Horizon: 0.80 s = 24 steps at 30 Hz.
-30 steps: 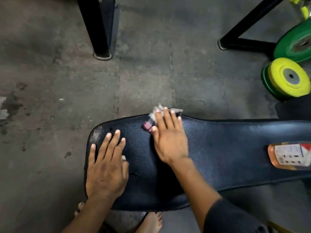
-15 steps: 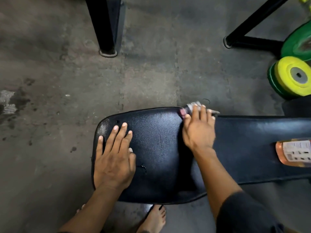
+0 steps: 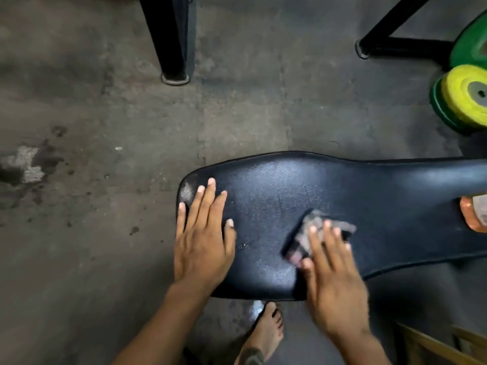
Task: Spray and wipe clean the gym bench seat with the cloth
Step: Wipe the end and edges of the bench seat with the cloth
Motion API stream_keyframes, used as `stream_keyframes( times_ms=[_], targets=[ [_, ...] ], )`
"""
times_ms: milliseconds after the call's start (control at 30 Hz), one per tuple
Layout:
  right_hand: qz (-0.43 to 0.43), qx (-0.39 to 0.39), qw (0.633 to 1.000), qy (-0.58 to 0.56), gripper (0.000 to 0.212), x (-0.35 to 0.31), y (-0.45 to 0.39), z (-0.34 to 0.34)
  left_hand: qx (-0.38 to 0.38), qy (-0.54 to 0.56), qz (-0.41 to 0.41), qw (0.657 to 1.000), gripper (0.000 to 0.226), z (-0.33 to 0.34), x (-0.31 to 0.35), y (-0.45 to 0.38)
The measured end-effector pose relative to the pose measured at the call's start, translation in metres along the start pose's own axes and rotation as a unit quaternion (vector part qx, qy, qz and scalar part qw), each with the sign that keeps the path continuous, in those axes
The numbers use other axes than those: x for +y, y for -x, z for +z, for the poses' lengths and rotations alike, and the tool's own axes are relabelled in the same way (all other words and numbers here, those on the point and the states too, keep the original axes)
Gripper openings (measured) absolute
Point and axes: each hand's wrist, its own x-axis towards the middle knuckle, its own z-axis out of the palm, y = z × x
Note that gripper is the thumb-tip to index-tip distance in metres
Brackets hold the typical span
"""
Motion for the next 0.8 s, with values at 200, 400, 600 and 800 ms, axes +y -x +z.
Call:
stream_keyframes(
  times_ms=[200,400,600,800],
  targets=[
    [0.129,-0.002,0.99,-0.051,0.061,-0.037,-0.119,-0.015,0.007,-0.037,-0.052,0.998,0.083,0.006,-0.014,0.014],
    [-0.128,-0.088,0.988,0.021,0.067,-0.133,-0.141,-0.023,0.011,0.033,-0.104,0.994,0.074,0.004,-0.016,0.026],
    [-0.119,-0.086,0.989,-0.001,0.066,-0.108,-0.07,-0.021,0.018,0.039,-0.101,0.994,0.073,0.005,-0.015,0.027],
    [0.003,-0.077,0.997,-0.023,0.065,-0.113,-0.149,-0.034,0.01,0.007,-0.111,0.994,0.075,0.005,-0.012,0.026]
  ],
)
